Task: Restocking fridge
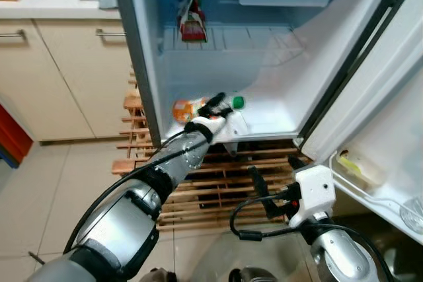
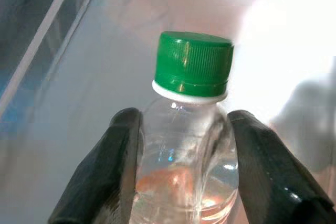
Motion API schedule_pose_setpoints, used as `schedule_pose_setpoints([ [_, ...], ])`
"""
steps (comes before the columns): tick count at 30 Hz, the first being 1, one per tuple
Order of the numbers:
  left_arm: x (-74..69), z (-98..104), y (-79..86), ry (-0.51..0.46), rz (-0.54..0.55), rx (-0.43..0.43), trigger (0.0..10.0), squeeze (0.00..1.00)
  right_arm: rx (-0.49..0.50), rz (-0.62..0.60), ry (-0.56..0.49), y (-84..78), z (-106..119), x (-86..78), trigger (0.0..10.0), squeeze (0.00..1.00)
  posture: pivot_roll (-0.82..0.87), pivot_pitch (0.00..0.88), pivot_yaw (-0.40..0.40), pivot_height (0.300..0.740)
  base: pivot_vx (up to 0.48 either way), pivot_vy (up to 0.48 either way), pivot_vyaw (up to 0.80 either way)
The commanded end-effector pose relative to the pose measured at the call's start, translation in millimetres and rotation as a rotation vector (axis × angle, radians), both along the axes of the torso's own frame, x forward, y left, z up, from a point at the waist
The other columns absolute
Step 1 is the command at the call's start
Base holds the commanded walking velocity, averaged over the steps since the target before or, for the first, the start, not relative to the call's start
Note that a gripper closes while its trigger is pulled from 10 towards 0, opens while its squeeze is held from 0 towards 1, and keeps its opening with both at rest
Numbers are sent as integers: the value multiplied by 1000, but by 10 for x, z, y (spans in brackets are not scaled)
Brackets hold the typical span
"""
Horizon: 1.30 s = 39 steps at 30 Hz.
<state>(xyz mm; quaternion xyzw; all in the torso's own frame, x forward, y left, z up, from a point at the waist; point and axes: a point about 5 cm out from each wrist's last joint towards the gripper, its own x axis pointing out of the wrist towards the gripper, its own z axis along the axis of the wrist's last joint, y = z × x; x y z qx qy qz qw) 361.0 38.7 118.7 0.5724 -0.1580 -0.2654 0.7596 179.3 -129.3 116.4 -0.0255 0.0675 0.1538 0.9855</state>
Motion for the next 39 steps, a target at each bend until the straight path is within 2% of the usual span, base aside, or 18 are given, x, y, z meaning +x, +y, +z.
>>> schedule_pose_setpoints([
  [1, 53, 167, -43, -100, -54, 52, 10000, 1000, -5, -17, 19, -29, 15, -42, 10000, 122, -329, 215, -50, 740, 0, 0, 0],
  [6, 229, 316, 242, -210, 38, 201, 10000, 1000, -1, -18, 54, -11, 43, -178, 10000, 122, -329, 240, -60, 740, 0, 0, 0],
  [13, 365, 547, 437, -251, 142, 182, 10000, 1000, -2, -12, 90, -12, 37, -225, 10000, 125, -318, 245, -70, 740, 0, 0, 0],
  [17, 398, 634, 434, -246, 160, 153, 10000, 1000, -5, -8, 97, -23, 44, -191, 10000, 125, -312, 237, -72, 740, 0, 0, 0],
  [19, 412, 698, 375, -148, 200, -42, 10000, 1000, -6, -8, 94, -25, 47, -170, 10000, 125, -310, 230, -71, 740, 0, 0, 0],
  [22, 412, 722, 325, -63, 215, -192, 10000, 1000, -7, -8, 90, -25, 51, -144, 10000, 125, -307, 222, -70, 740, 0, 0, 0],
  [23, 401, 722, 283, -8, 212, -293, 10000, 761, -7, -8, 85, -26, 61, -129, 10000, 125, -304, 219, -69, 740, 0, 0, 0],
  [24, 381, 695, 239, 55, 203, -382, 10000, 0, -7, -10, 80, -26, 64, -100, 10000, 125, -290, 207, -66, 740, 0, 0, 0],
  [25, 345, 653, 182, 121, 179, -485, 10000, 0, -4, -13, 74, -25, 64, -65, 10000, 125, -281, 198, -64, 740, 0, 0, 0],
  [27, 321, 625, 151, 159, 164, -545, 10000, 0, -2, -14, 71, -23, 61, -36, 10000, 125, -277, 194, -63, 740, 0, 0, 0],
  [30, 233, 496, 87, 299, 133, -748, 10000, 0, 12, -15, 62, -8, 48, 64, 10000, 122, -250, 170, -57, 740, 0, 0, 0],
  [32, 104, 328, 71, 436, 110, -914, 10000, 0, 26, -19, 53, 2, 35, 154, 10000, 125, -217, 130, -42, 740, 0, 0, 0],
  [33, 104, 328, 71, 436, 110, -914, 10000, 0, 26, -19, 53, 2, 35, 154, 10000, 125, -217, 130, -42, 740, 0, 0, 0],
  [34, 69, 280, 80, 478, 104, -962, 10000, 0, 29, -20, 51, 5, 24, 199, 10000, 125, -211, 123, -40, 740, 0, 0, 0],
  [35, -77, 198, 133, 536, 90, -1051, 10000, 0, 43, -32, 42, -4, 4, 296, 10000, 125, -172, 81, -24, 740, 0, 0, 0],
  [36, -77, 198, 133, 536, 90, -1051, 10000, 0, 43, -32, 42, -4, 4, 296, 10000, 125, -172, 81, -24, 740, 0, 0, 0],
  [37, -232, 181, 217, 552, 90, -1109, 10000, 0, 55, -45, 36, -20, -21, 365, 10000, 125, -147, 43, -16, 740, 0, 0, 0],
  [39, -323, 199, 320, 562, 120, -1178, 10000, 0, 65, -59, 32, -34, -61, 453, 10000, 125, -105, 0, -7, 740, 0, 0, 0],
])
